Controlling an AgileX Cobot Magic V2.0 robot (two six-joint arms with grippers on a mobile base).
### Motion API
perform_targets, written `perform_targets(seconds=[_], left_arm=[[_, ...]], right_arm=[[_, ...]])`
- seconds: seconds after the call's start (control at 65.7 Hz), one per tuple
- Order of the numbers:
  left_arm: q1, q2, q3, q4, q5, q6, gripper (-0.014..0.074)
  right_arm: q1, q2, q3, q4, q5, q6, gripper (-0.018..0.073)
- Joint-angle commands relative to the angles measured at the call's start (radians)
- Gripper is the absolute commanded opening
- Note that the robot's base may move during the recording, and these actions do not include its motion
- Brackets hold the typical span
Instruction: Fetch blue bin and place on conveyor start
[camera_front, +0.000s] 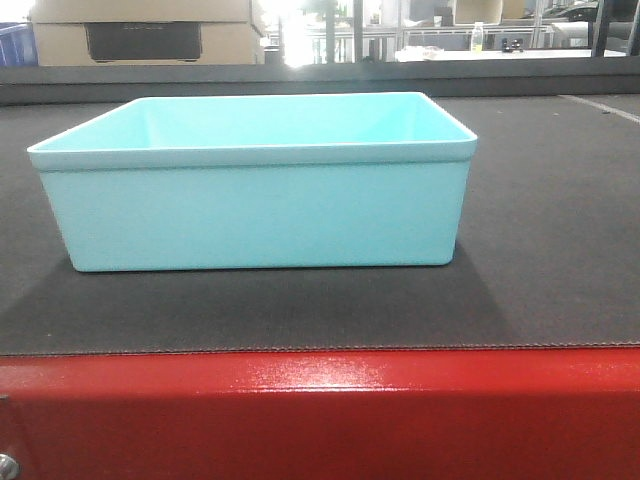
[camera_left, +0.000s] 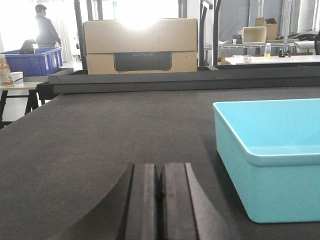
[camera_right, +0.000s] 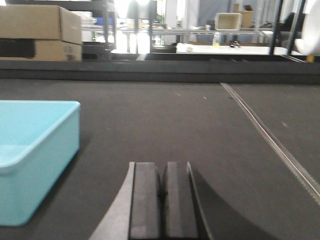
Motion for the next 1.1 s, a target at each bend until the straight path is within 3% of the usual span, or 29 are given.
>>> perform_targets(seconds=[0.0,1.08], left_arm=[[0.005,-0.005,-0.002,-0.005,-0.020,0.001,-0.0111],[0.005,-0.005,-0.002,-0.005,-0.020,0.001,-0.0111]], right_arm=[[-0.033,-0.088,0.077,0.014,-0.009,-0.012,-0.0162],[-0.040,-0.100,0.117,0.014,-0.024,-0.012,-0.0162]])
